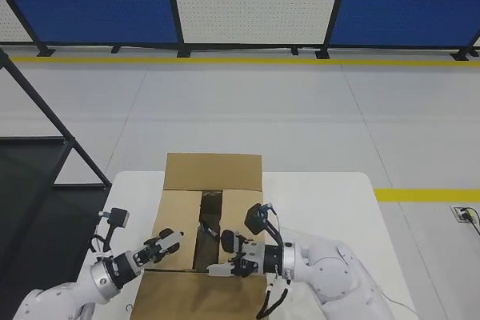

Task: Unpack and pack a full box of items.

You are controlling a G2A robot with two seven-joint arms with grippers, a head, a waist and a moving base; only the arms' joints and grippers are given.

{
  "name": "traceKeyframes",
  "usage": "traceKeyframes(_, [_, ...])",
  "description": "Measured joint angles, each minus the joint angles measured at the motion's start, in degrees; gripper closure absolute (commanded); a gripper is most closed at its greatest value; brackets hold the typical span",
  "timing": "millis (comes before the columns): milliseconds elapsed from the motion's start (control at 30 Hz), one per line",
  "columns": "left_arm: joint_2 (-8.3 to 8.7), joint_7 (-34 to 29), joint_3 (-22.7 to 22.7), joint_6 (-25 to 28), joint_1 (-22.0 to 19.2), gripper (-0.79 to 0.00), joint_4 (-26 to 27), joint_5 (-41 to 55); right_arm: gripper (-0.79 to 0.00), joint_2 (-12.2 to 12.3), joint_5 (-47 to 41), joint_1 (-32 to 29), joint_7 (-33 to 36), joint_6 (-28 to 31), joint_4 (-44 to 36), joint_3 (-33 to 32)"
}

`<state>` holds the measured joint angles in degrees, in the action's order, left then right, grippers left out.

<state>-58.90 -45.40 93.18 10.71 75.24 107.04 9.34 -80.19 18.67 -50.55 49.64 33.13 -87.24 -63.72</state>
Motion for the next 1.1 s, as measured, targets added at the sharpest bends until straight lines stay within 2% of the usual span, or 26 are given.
traceKeyframes(100, [0.13,0.54,2.41,0.76,1.64,-0.785,1.36,1.54,-0.785,-0.01,0.10,0.07,0.01,-0.18,0.06,0.03])
traceKeyframes(433, [0.12,0.50,2.28,0.73,1.60,-0.785,1.32,1.49,-0.785,-0.02,0.09,0.03,-0.08,-0.15,-0.02,0.06])
traceKeyframes(567, [0.09,1.59,2.05,-0.07,1.94,-0.785,1.35,0.95,-0.785,0.60,-1.10,-1.71,0.41,0.25,-3.78,-1.20])
traceKeyframes(667, [0.17,2.52,2.34,-0.93,1.14,-0.785,0.45,0.30,-0.785,1.84,-4.26,-4.82,4.11,0.35,-8.29,-5.08])
traceKeyframes(867, [0.71,-0.18,4.50,-0.72,-4.19,-0.785,-4.95,1.52,-0.785,4.64,-10.45,-15.18,12.07,-1.38,-18.15,-15.53])
traceKeyframes(1100, [1.42,-5.91,3.29,1.03,-14.12,-0.785,-15.30,0.85,-0.785,6.94,-12.29,-25.16,18.68,-6.41,-23.55,-24.52])
